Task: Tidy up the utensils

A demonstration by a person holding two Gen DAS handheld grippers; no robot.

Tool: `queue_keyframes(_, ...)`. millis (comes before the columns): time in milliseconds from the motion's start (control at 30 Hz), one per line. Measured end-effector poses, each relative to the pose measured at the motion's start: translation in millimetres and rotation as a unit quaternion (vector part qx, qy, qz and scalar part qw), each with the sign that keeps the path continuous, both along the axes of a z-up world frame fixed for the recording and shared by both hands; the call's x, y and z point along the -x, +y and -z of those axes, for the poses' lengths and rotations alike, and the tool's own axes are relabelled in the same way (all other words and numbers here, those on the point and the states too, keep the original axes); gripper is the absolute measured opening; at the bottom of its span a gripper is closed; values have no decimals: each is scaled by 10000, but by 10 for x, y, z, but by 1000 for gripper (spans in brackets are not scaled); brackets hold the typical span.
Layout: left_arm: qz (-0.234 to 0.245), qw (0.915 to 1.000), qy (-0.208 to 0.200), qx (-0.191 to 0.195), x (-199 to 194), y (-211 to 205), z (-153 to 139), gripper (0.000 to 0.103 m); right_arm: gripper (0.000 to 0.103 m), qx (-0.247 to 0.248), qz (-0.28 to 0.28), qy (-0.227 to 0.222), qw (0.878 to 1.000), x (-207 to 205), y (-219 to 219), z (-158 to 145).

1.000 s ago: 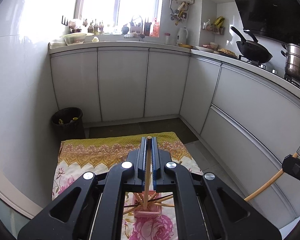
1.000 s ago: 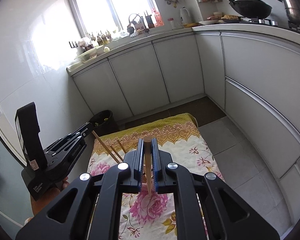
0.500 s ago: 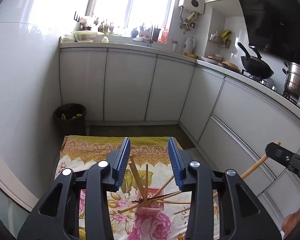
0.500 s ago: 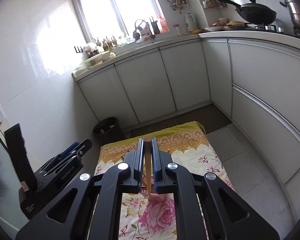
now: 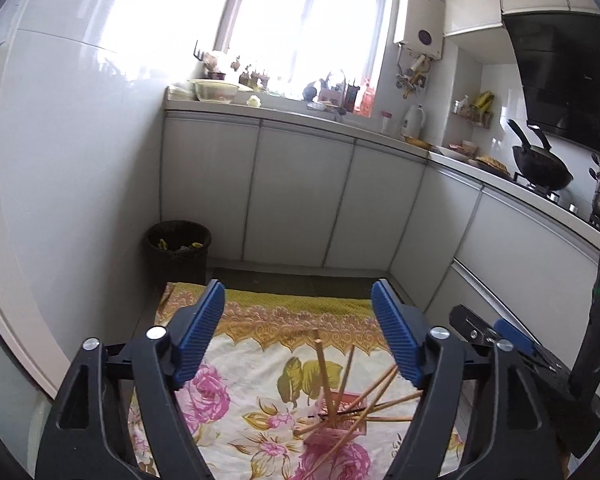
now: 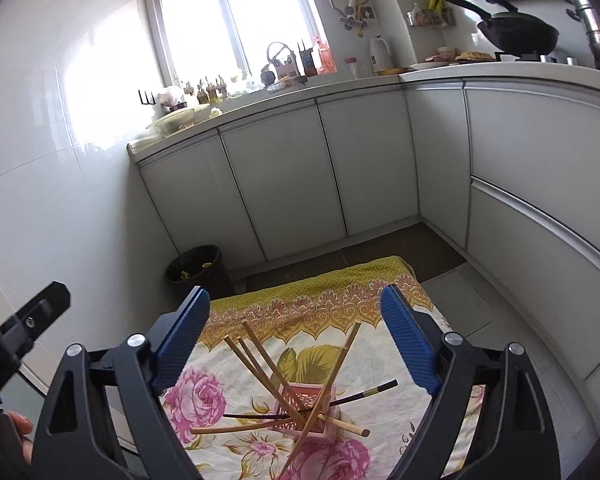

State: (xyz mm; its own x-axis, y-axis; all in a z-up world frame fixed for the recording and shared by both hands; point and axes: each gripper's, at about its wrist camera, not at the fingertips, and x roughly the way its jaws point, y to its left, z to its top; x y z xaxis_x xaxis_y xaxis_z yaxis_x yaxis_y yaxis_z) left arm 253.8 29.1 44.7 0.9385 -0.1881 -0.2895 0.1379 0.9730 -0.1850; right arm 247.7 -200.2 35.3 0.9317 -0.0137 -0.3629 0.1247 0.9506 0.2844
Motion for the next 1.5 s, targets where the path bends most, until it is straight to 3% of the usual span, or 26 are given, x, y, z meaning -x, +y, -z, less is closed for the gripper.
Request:
queue_keyframes(167,-169,9998,30,124,54,125,-8,87,95,220,158,77,9996,49,43,-9)
queue_keyframes(267,-223,9997,-56,94,162,118,-18,93,96,249,286,28,9993,162,56,-63)
queue_keyframes(633,-161,9998,29,-64,672,121,41,96,96,156,794,72,9967,906,-108,-101)
queue_keyframes(767,-6,9997,173,-160,847,143,162,96,96,-42,773,280,9966,1270,-220,70)
queue_keyframes(833,48,9997,228,-42,937,194,243,96,96,-478,664,762,9937,1366,-306,340)
queue_keyframes(900,93,9994,273,165,1000,253,333,96,96,-1232,453,1586,9786,1296,-402,760)
queue_keyframes(933,109,9991,296,271,1018,281,384,96,96,-1763,303,2037,9625,1218,-444,1018)
queue_keyframes(967,128,9987,335,369,1021,303,441,96,96,-2464,186,2595,9336,1108,-485,1359)
queue_keyframes(1033,183,9977,440,491,1011,318,544,96,89,-3380,126,3442,8759,923,-483,1912)
queue_keyframes(1067,213,9972,496,525,988,334,607,96,77,-3595,213,3820,8511,811,-457,2166)
queue_keyframes(1100,212,9969,536,541,973,335,648,96,66,-3644,345,4032,8387,734,-433,2327)
queue_keyframes(1133,207,9967,568,548,947,352,694,96,62,-3657,500,4198,8292,644,-406,2457)
queue_keyframes(1200,149,9964,617,561,881,401,795,96,59,-3583,668,4431,8191,464,-310,2601)
queue_keyframes(1433,114,9943,839,644,677,574,942,96,62,-2990,1143,4930,8090,-4,104,2863)
queue_keyframes(1500,90,9939,859,679,661,623,961,96,62,-2615,1319,4865,8231,-109,217,2848)
